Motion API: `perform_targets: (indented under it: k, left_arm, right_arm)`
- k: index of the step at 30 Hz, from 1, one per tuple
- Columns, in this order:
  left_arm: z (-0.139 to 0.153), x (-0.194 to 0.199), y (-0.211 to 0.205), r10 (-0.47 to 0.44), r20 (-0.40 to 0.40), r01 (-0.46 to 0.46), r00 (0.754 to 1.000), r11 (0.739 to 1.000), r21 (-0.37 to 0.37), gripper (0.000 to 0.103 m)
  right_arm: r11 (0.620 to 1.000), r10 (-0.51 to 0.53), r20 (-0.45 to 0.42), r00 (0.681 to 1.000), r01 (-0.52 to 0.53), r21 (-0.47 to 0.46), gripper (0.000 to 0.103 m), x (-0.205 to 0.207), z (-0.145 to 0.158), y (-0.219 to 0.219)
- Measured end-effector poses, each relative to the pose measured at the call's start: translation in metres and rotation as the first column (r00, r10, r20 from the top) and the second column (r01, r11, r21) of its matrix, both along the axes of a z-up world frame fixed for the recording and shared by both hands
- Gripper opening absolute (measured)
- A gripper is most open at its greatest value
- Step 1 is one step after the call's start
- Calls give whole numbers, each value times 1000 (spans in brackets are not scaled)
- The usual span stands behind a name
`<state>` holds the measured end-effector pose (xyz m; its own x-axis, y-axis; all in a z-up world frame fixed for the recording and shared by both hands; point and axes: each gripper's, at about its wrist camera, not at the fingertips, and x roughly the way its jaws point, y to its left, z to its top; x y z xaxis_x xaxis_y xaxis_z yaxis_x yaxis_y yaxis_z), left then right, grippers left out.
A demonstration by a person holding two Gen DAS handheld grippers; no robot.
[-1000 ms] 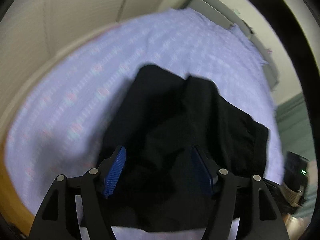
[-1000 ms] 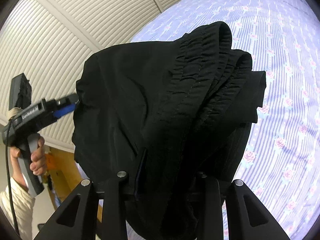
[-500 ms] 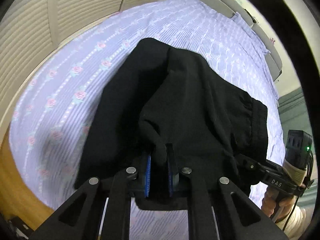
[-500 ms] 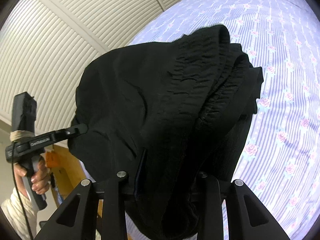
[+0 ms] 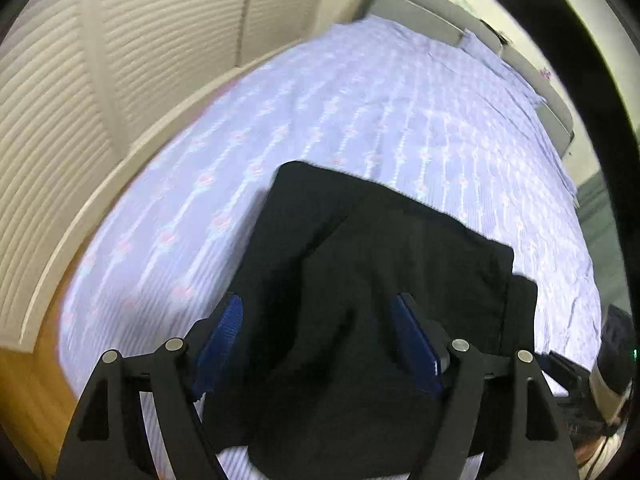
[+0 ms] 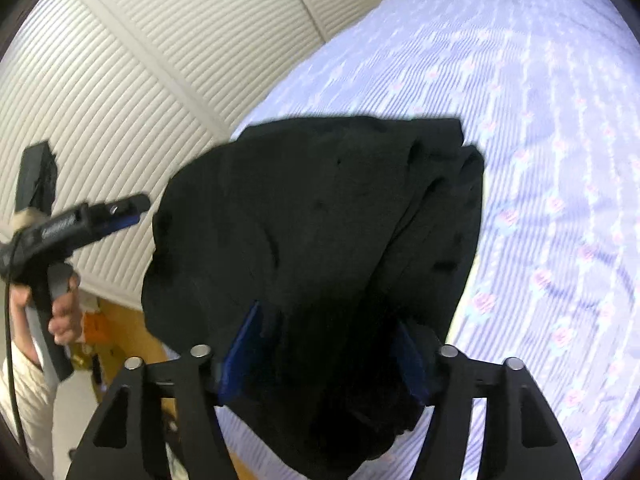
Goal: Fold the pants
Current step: 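Carry the folded black pants with both grippers toward the bed's edge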
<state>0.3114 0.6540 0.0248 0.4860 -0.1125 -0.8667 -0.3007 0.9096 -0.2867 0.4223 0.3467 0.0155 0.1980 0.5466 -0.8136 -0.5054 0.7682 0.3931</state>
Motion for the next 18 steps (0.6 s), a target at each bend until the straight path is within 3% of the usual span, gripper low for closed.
perform_targets:
  k: [3,5,8,13,16,18]
  left_arm:
    - [-9,25,-3,22,-37,-23,999,999,-27,70]
    - [-1,28,-11,41,24,-41,999,999,-17,72]
    - [11,20,-23,-4,77,1,997,999,38,73]
    - [16,14,-19,13,112,-19,994,998,52,73]
    - [11,12,-17,12,98,-21,995,996,91,73]
    - [4,12,-15,-2,85,-4,996,998,66,73]
  right_arm:
    - [996,-49,39,998,52,-77,65,5,12,-5]
    - [986,-132,122,984,143,-90,65,10,24,-23]
    - [973,-229,241,943,229,31,65,20,45,-55]
    - [996,-59,145,988,49,74,65,59,25,-46]
    - [996,-18,117,993,7,92,66,67,16,-42]
    - [994,4,113,994,-16,107,66,66,13,-35]
